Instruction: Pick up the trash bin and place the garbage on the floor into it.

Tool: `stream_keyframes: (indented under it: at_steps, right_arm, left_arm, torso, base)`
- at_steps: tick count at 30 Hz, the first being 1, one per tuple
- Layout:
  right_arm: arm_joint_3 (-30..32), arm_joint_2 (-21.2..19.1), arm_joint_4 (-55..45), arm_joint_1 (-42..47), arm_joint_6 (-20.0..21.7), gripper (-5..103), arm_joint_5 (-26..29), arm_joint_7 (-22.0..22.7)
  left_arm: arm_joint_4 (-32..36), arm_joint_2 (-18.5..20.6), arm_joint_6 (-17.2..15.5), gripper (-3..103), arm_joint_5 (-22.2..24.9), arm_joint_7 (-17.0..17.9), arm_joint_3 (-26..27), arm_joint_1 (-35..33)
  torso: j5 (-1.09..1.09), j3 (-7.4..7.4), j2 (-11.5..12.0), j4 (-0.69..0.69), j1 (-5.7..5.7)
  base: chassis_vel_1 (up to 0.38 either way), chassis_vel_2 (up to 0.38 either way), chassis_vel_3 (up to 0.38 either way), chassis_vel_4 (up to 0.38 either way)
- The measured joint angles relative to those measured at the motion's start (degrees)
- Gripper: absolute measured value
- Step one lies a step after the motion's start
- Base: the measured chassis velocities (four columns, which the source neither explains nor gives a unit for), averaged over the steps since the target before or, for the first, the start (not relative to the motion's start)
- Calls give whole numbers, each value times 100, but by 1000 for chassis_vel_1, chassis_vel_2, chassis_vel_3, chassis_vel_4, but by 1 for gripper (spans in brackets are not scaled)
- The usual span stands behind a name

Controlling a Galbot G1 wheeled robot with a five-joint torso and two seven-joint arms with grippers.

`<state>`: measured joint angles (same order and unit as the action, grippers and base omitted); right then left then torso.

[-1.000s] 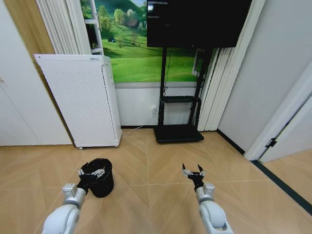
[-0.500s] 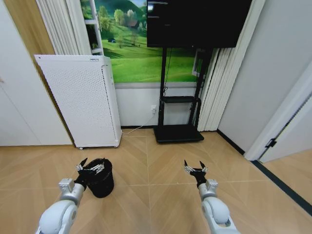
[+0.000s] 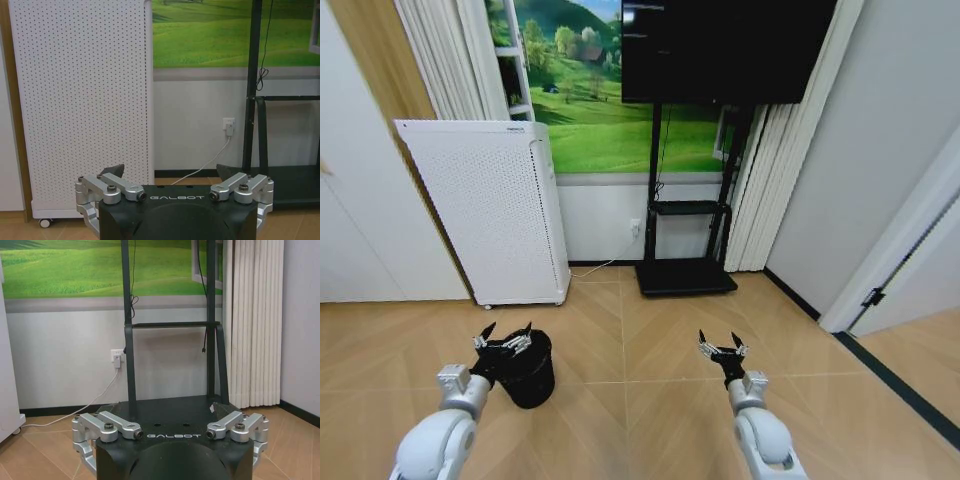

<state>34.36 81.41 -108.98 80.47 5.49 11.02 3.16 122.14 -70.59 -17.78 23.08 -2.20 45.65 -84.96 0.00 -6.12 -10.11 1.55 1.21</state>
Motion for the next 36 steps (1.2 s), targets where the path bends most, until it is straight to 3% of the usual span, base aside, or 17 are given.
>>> stream_keyframes:
  at_steps: [36]
  right_arm:
    - [44, -29, -8, 66, -86, 100, -13, 20]
  left_arm:
    - [71, -84, -42, 100, 36, 107, 50, 20]
  torso:
    - [0, -565, -808, 0, 242]
  base:
    - [0, 0, 0, 0]
